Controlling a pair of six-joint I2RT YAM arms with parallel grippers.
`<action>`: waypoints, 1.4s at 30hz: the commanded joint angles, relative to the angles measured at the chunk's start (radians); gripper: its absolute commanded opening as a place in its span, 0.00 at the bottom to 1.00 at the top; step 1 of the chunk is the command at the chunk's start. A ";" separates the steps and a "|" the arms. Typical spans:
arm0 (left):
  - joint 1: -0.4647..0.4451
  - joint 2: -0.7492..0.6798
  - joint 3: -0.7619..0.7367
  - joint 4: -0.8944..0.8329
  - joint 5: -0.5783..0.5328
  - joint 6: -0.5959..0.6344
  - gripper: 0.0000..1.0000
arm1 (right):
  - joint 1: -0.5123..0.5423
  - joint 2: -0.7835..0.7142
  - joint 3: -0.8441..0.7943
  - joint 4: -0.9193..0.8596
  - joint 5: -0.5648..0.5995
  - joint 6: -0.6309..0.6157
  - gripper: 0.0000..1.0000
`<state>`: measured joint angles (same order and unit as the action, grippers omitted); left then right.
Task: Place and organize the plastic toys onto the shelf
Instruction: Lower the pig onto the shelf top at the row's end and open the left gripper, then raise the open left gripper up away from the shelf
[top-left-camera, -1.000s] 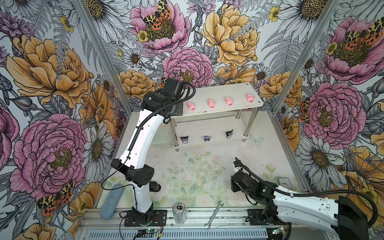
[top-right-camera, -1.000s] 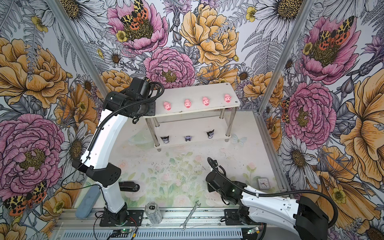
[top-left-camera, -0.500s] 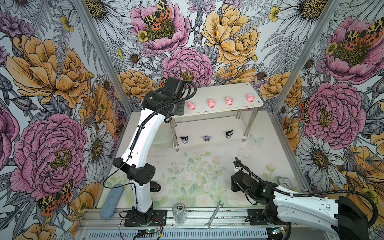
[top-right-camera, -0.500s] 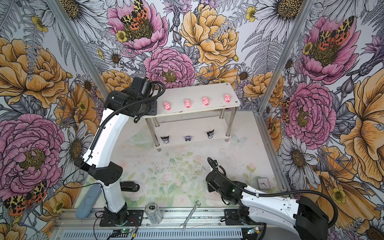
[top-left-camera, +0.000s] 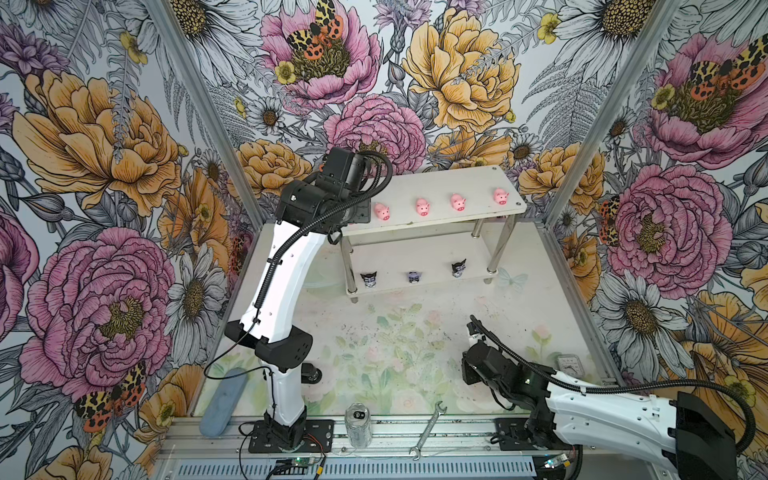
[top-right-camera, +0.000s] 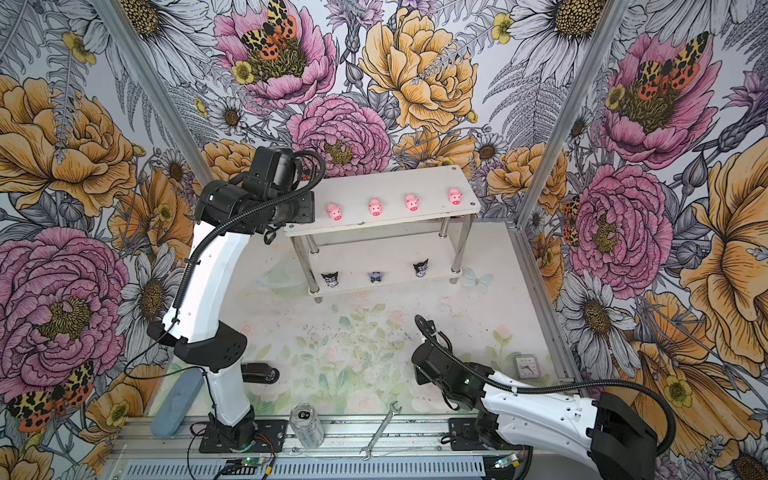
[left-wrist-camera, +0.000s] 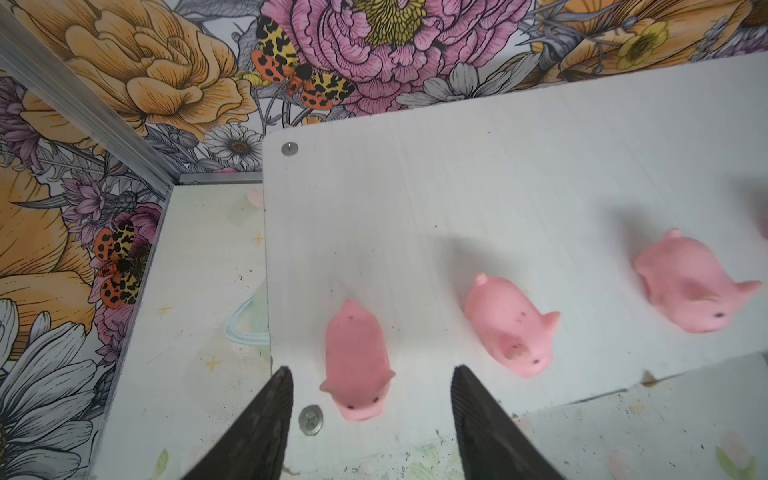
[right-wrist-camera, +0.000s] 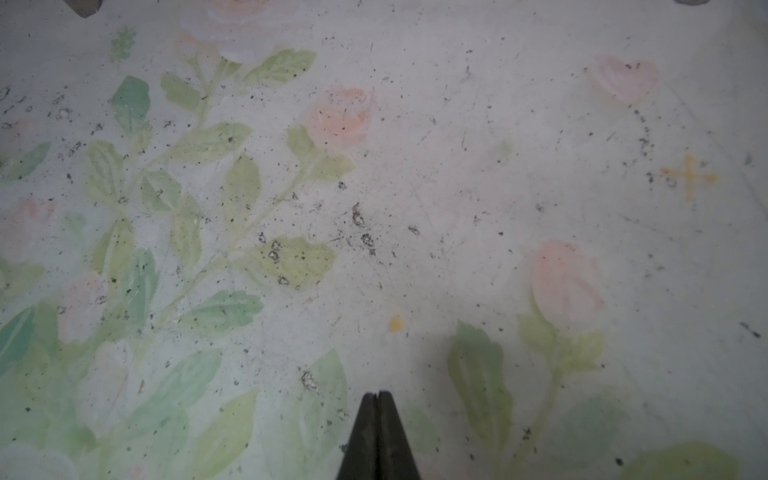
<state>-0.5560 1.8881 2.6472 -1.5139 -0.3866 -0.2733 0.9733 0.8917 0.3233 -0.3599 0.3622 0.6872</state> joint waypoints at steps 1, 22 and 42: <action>-0.082 -0.026 0.028 0.028 -0.069 0.003 0.63 | -0.011 0.009 0.004 0.019 0.000 -0.008 0.06; -0.079 0.182 0.115 0.057 0.002 -0.001 0.73 | -0.016 0.004 0.003 0.019 -0.002 -0.009 0.07; -0.071 0.202 0.111 0.097 0.090 -0.009 0.54 | -0.018 0.024 0.008 0.021 -0.003 -0.009 0.08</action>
<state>-0.6369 2.0838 2.7426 -1.4525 -0.3275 -0.2810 0.9623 0.9134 0.3233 -0.3569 0.3618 0.6872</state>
